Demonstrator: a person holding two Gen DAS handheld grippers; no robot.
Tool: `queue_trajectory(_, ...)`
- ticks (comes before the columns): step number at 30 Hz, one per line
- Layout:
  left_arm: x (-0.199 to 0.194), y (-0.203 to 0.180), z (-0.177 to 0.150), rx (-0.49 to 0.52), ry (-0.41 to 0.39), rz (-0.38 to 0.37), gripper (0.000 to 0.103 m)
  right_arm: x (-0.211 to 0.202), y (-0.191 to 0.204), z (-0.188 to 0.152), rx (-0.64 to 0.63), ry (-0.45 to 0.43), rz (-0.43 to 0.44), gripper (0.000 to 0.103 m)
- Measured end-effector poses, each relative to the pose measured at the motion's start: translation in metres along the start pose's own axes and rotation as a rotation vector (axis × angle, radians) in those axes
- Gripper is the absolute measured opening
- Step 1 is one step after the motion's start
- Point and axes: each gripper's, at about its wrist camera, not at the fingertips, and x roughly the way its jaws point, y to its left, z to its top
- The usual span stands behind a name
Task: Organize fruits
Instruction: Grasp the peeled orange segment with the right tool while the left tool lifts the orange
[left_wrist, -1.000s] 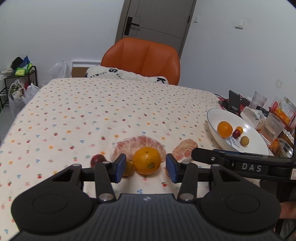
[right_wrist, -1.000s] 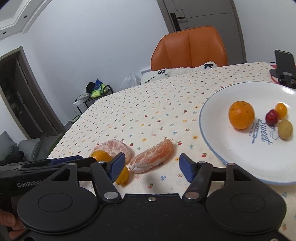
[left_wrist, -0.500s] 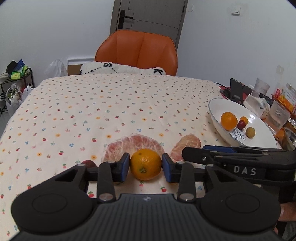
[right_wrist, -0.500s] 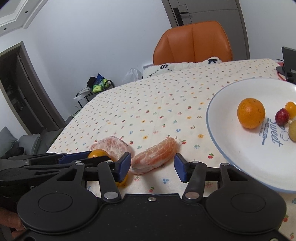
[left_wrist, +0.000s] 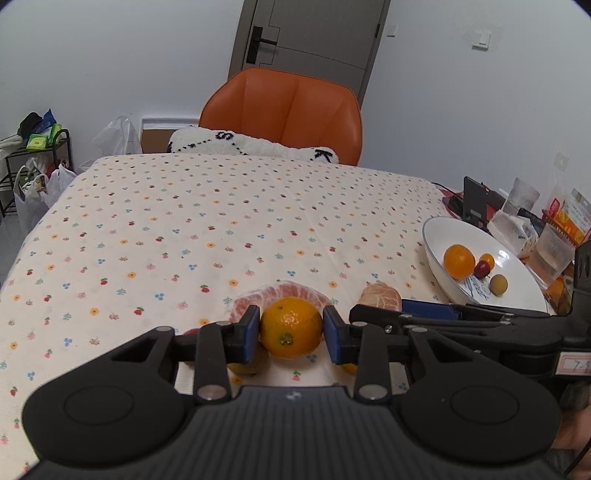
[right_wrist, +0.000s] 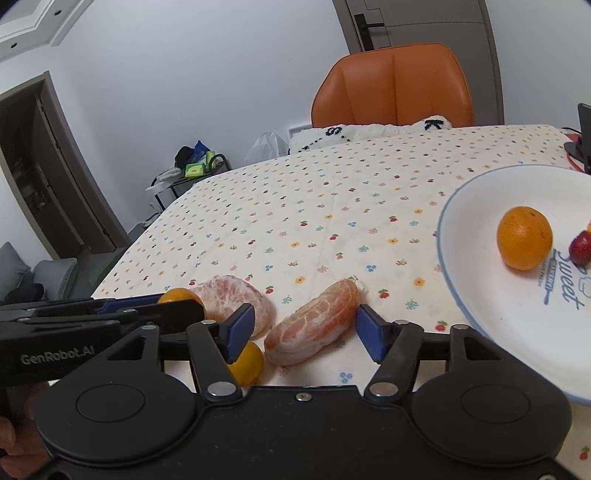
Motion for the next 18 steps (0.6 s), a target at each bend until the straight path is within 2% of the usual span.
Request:
queue_trajectory(10,-0.004,0.004,0.002,-0.010,-0.015,0.002,0.035,0.004,0.012,-0.002,-0.104,0.012,-0.045,0.063)
queue_trajectory(14,-0.005,0.003,0.001,-0.007,-0.016,0.001,0.035,-0.003,0.010,-0.005,-0.108,0.013,-0.072,0.051)
queue_trajectory(18,-0.007,0.000,0.001,-0.002,-0.019,0.005,0.035,-0.011,0.006,-0.006,-0.097,0.023,-0.081,0.048)
